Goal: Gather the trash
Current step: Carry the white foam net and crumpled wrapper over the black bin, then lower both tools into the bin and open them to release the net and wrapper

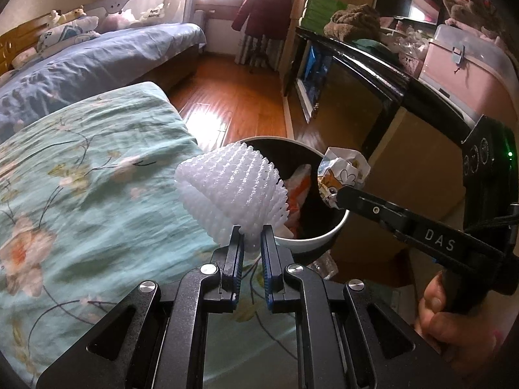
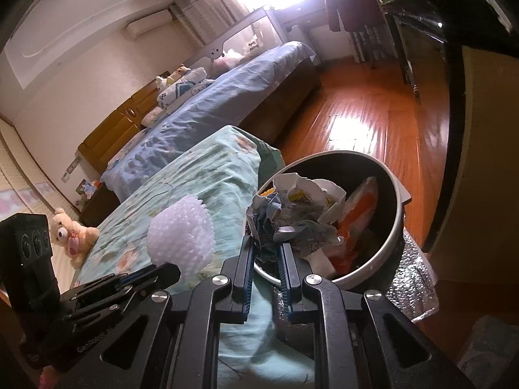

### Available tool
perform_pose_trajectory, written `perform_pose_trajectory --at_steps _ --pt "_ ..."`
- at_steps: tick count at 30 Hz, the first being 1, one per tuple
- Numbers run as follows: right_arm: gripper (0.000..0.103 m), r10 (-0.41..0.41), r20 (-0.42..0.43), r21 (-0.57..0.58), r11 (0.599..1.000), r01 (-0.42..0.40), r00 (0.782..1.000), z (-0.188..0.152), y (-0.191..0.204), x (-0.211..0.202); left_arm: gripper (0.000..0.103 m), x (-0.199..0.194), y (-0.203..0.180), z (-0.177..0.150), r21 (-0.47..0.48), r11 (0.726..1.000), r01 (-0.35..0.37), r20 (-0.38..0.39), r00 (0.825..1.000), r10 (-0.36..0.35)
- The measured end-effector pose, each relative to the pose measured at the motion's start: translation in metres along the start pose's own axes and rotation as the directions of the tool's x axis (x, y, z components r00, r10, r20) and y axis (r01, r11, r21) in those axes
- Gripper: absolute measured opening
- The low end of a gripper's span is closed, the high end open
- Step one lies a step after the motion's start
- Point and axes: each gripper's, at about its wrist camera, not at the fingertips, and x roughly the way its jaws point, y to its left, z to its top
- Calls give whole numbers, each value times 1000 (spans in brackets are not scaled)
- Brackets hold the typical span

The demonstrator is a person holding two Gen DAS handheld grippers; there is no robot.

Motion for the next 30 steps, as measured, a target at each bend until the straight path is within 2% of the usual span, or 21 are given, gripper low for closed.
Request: perform_pose_trajectory --at_steps 8,30 --pt "15 -22 -1 -4 1000 22 1000 6 -7 2 10 16 -8 6 19 1000 7 -30 1000 -7" --pt "15 -59 -29 5 998 59 998 20 -32 17 10 40 -17 23 46 999 7 -49 999 -4"
